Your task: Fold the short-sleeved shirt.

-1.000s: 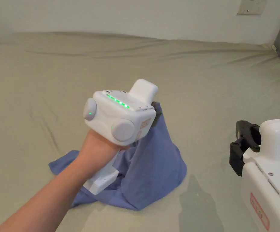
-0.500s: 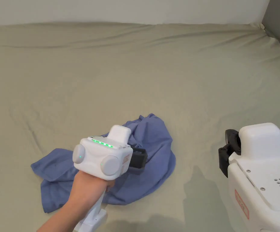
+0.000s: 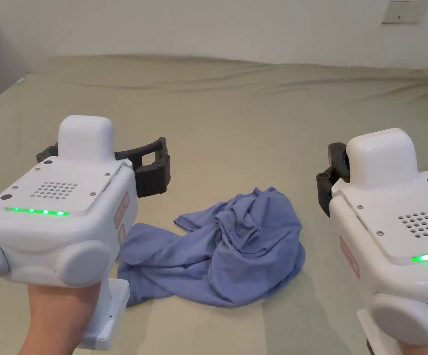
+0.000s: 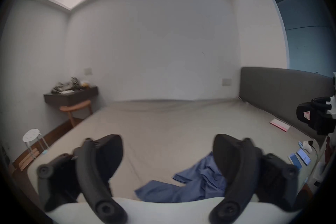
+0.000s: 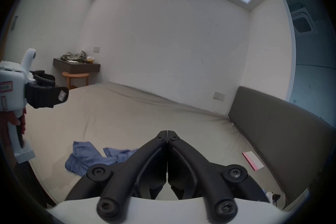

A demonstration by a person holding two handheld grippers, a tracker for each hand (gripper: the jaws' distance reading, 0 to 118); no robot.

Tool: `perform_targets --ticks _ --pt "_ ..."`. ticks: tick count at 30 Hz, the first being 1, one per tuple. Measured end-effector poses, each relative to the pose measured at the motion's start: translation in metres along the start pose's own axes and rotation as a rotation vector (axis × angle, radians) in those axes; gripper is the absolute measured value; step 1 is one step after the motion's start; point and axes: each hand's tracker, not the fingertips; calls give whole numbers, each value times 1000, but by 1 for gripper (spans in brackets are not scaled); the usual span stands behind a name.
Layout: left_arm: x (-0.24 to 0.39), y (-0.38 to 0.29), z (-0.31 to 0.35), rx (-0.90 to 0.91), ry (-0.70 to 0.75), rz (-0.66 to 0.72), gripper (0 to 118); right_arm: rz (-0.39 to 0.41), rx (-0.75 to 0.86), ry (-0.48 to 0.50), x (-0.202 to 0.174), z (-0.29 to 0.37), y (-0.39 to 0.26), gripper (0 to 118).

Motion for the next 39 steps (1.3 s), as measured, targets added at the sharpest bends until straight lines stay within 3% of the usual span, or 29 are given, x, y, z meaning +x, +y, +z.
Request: perform_targets --ticks 2,4,6,21,25,32,33,34,37,39 --pt "-4 4 19 41 58 -20 61 7 29 12 -8 3 9 2" --pt "-4 4 31 65 104 -55 18 12 55 18 -16 8 15 2" --pt "-3 1 42 76 121 -75 0 14 75 19 -22 12 16 2" --pt "13 -13 39 37 109 -122 0 42 118 4 -34 15 13 2" --pt "2 -41 9 -159 101 -123 0 30 68 18 -30 3 0 2" --pt "-26 -158 -52 -630 40 -10 0 61 -59 18 -21 -23 -43 2" --pt "-27 -175 -59 -680 39 -3 1 55 -77 16 -19 -26 -51 2" --pt "-29 -190 -66 -722 38 22 21 48 -96 14 -15 -29 -57 2" --pt "-31 -220 -83 -820 28 98 110 41 -139 -2 -6 -35 -71 2" --pt "-31 -235 -95 -833 37 113 117 43 -165 -9 0 -39 -79 2"
